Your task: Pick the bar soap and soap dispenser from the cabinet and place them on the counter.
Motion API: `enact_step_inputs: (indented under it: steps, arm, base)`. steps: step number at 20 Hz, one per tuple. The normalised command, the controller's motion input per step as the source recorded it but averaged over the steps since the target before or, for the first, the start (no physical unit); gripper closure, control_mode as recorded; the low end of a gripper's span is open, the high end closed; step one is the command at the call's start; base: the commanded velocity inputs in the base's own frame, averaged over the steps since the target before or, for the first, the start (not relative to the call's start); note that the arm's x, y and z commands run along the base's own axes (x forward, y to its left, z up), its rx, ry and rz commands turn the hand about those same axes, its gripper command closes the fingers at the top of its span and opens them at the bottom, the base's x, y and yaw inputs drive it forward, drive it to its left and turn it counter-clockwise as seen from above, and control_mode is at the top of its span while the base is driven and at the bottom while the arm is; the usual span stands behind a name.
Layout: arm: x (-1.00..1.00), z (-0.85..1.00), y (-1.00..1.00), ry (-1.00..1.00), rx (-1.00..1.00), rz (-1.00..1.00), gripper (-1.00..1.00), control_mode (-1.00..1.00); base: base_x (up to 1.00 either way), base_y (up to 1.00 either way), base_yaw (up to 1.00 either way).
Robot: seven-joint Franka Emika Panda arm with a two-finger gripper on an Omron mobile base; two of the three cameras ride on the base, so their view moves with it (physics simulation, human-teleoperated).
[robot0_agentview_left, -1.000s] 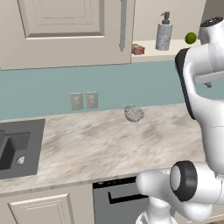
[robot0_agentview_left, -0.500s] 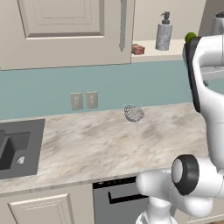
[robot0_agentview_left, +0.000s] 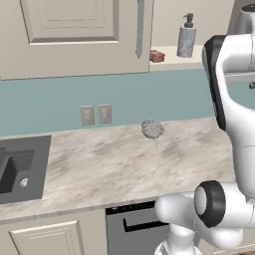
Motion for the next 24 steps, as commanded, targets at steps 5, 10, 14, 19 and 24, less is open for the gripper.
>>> enact_step_inputs:
  steps: [5,10,14,19,24]
  arm:
    - [0.01,0.15,0.43,-0.16,0.00,0.03,-1.00,-1.00]
    - [-0.01,0.11,0.37,-0.24,0.00,0.06,-1.00,-1.00]
    - [0.00,0.11,0.30,-0.25,0.00,0.07,-1.00,-1.00]
    - [-0.03,0.16,0.29,-0.23,0.00,0.07,-1.00,-1.00]
    - [-0.02,0.21,0.35,-0.14,-0.02,0.10,-1.00,-1.00]
  base:
    - [0.00,0.00,0.00]
    - [0.00,0.00,0.00]
    - [0.00,0.00,0.00]
    - [0.00,0.00,0.00]
    - [0.00,0.00,0.00]
